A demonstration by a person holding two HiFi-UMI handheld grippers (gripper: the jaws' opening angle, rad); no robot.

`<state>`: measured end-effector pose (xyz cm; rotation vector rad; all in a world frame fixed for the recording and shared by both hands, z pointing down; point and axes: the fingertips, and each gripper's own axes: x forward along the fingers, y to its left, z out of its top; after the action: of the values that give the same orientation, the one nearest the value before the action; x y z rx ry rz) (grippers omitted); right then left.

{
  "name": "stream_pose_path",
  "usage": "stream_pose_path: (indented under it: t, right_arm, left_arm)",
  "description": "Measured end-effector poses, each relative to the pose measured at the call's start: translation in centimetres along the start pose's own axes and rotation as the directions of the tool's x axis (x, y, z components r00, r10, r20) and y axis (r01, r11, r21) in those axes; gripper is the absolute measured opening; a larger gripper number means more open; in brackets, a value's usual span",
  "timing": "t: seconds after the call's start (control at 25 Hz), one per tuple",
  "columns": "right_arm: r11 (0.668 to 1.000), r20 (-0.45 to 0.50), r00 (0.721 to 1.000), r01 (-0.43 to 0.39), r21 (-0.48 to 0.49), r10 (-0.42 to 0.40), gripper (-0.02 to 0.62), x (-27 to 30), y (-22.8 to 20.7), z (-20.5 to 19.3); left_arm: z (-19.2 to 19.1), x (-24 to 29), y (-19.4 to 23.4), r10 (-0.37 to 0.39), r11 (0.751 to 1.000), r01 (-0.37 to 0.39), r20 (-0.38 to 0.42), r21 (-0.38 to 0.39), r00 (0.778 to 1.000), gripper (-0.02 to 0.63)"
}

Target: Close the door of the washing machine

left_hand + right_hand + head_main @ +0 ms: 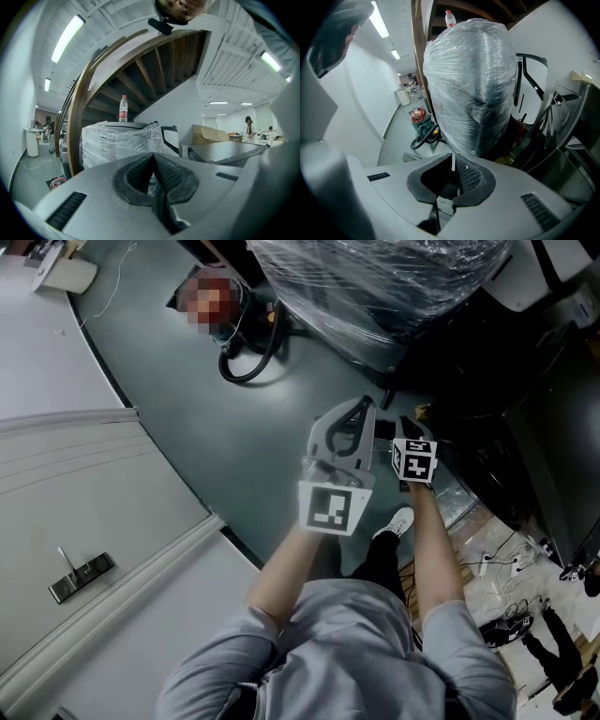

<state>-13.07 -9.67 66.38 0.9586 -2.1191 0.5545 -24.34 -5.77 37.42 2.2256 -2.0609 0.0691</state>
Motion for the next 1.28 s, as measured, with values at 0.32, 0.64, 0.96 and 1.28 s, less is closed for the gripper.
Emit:
stream_pose_path:
  t: [0.32,0.64,0.96,1.28]
  right_arm:
    - [1.000,-0.025,1.000,0.006,0.021,-0.006,0.014,0.1,0.1,-0.2]
    - [0.999,-0.049,0.999,0.002,0.045,0.000,0.014,-0.8,0.7,-2.0]
    - [0.999,-0.051,0.999,-0.003,0.033,0.004,0.014,-2.7,1.5,-4.2]
    - [1.000,-0.040,0.999,0.015,0.021,-0.014,0.012,-4.7,1.3,-6.4]
  left_arm:
    - [-0.1,0.5,-0.6,-0.014,1.000,0.014,0.001,0.012,1.000,-0.002]
    - [-0.6,0.2,-1.0,-0.014,1.000,0.014,-0.003,-0.005,1.000,-0.002]
    - [-0.9,0.0,-2.8,-0.043,0.999,0.043,0.002,0.009,0.999,-0.002]
    - [-1.7,-0.1,-5.2,-0.078,0.997,0.078,-0.013,-0.007,0.997,-0.002]
